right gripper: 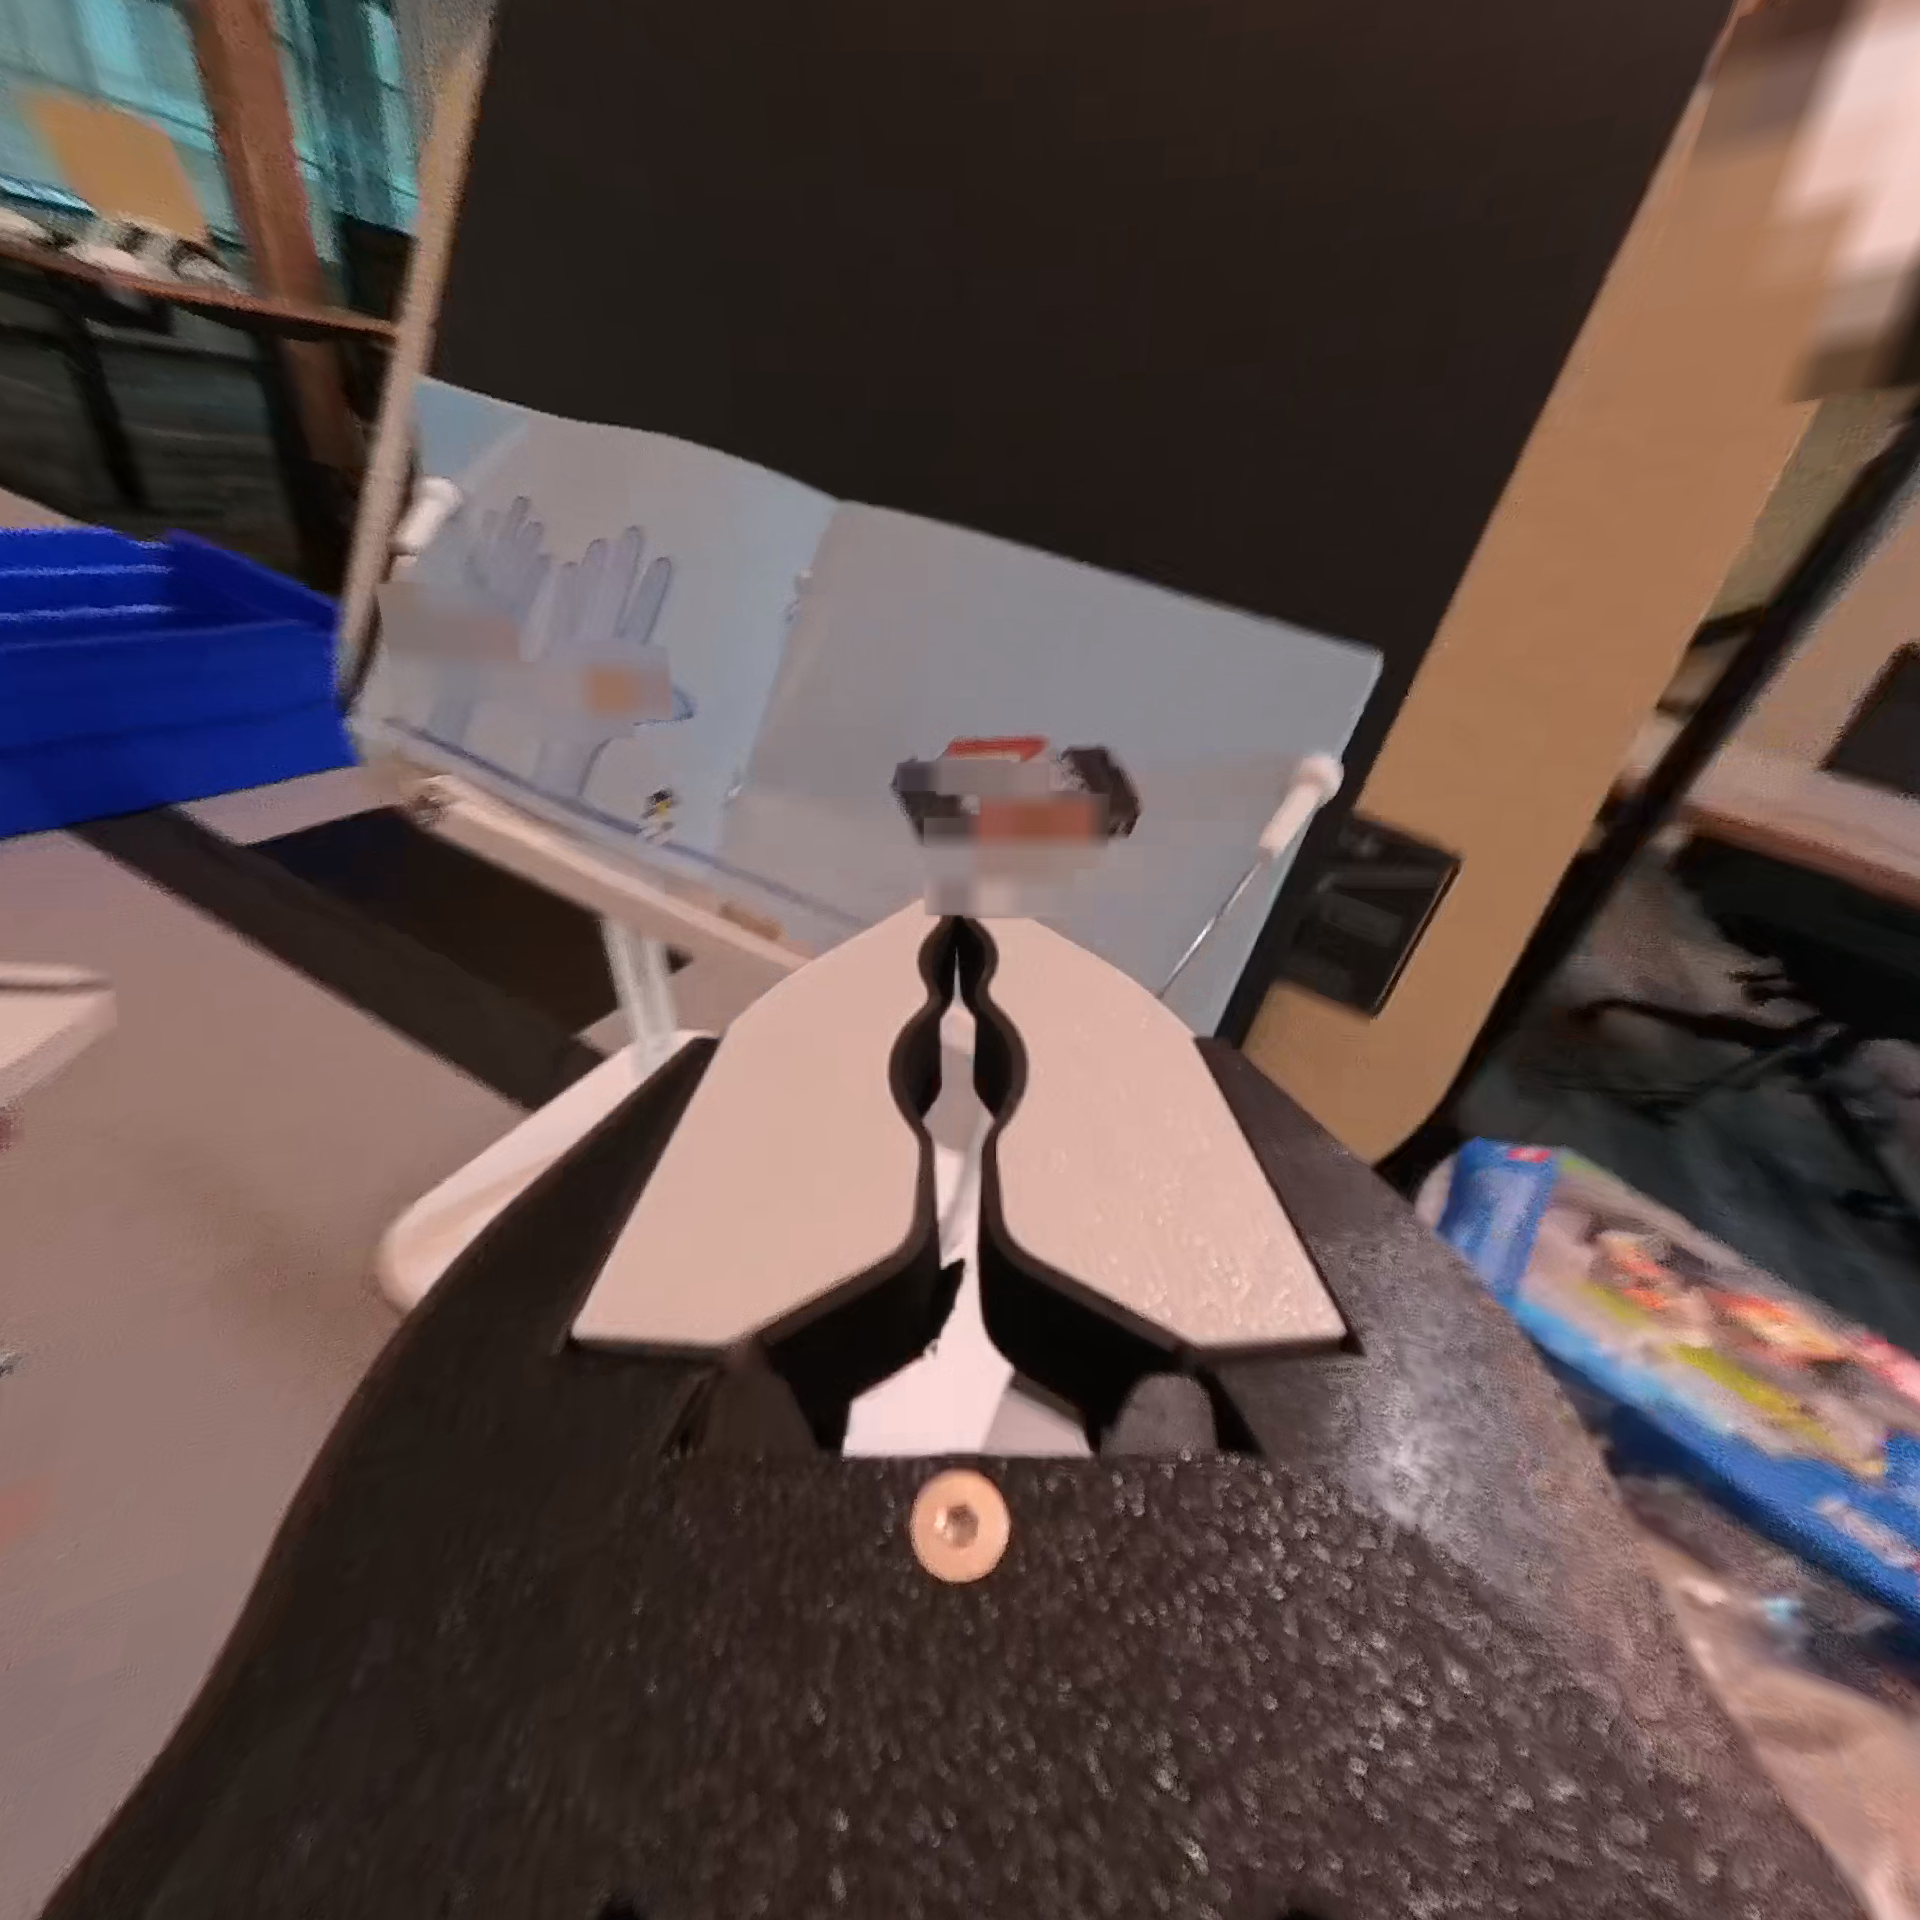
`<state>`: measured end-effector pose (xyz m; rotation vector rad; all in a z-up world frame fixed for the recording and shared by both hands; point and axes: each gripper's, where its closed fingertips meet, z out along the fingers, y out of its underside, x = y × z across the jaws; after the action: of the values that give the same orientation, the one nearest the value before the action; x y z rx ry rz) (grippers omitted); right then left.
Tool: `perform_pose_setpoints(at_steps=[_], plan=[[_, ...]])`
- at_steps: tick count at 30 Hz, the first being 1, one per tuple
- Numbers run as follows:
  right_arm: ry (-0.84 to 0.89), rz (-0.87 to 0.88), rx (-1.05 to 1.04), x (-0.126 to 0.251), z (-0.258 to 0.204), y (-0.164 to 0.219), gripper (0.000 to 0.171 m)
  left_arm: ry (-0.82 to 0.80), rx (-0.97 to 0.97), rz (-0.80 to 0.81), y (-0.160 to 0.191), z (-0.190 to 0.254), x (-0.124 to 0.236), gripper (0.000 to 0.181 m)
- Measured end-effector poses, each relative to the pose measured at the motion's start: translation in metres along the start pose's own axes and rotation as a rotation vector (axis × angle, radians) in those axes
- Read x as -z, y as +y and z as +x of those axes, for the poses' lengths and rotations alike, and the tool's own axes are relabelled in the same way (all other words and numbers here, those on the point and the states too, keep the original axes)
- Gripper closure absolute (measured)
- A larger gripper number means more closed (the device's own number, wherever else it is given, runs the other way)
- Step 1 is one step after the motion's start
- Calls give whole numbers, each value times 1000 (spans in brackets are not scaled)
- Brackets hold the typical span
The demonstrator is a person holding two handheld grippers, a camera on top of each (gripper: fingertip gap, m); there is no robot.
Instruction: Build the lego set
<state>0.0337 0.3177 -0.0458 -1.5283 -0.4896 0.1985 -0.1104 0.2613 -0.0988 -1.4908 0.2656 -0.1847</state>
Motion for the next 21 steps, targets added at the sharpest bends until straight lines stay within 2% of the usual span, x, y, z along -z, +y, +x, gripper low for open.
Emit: perform_pose_setpoints(at_steps=[4,6,10,13,16,21], plan=[[-151,-52,-172,55,-24,24,171,10,-4,2,-1,4,1,181],[-182,-95,-194,81,-32,40,171,18,-8,0,0,8,1,181],[-307,-235,29,126,-61,89,169,31,-16,-3,1,14,1,181],[-403,-372,236,151,-76,132,153,35,-17,-4,1,15,2,181],[-539,-488,257,170,-91,163,146,35,-15,-6,1,14,2,181],[-629,-593,266,180,-102,187,125,31,-21,-5,1,12,2,181]])
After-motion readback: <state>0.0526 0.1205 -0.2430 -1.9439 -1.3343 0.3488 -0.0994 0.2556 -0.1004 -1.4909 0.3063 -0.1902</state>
